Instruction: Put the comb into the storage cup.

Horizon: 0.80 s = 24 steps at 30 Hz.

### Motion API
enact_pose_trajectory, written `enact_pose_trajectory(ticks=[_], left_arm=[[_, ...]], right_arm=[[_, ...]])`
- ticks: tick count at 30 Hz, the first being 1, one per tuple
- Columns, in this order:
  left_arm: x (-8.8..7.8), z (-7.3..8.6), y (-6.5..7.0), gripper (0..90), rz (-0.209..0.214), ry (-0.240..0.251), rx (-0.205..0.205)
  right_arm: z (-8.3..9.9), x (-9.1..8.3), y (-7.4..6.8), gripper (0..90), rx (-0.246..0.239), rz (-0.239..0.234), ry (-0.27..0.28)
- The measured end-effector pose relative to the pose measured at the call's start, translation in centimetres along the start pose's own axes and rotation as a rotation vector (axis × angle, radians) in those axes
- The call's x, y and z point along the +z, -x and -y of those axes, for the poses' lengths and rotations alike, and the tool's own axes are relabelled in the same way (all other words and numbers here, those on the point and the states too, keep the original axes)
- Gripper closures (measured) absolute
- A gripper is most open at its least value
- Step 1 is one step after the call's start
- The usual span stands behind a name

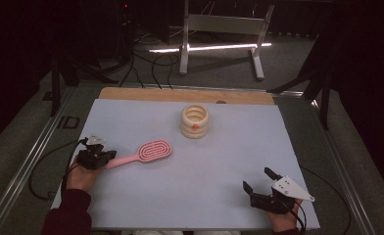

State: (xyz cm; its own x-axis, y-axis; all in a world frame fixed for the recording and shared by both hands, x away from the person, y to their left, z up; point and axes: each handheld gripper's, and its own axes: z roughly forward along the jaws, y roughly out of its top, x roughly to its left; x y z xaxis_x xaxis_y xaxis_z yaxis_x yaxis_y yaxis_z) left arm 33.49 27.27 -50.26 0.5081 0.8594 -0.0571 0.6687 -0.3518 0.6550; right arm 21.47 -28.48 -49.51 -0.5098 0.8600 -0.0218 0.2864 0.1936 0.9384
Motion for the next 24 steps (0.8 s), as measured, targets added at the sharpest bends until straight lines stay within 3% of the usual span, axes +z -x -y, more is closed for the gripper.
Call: enact_pose_trajectory(ticks=[10,24], left_arm=[[-0.6,0.8,0.9,90.0,0.012,-0.003,0.023],[-1.5,2.0,3.1,90.0,0.037,0.023,0.044]], right_arm=[[0.0,0.0,0.0,8.8,0.0,0.0,-0.001],[0.0,0.2,-0.1,8.9,-0.002,-0.006,-0.005]])
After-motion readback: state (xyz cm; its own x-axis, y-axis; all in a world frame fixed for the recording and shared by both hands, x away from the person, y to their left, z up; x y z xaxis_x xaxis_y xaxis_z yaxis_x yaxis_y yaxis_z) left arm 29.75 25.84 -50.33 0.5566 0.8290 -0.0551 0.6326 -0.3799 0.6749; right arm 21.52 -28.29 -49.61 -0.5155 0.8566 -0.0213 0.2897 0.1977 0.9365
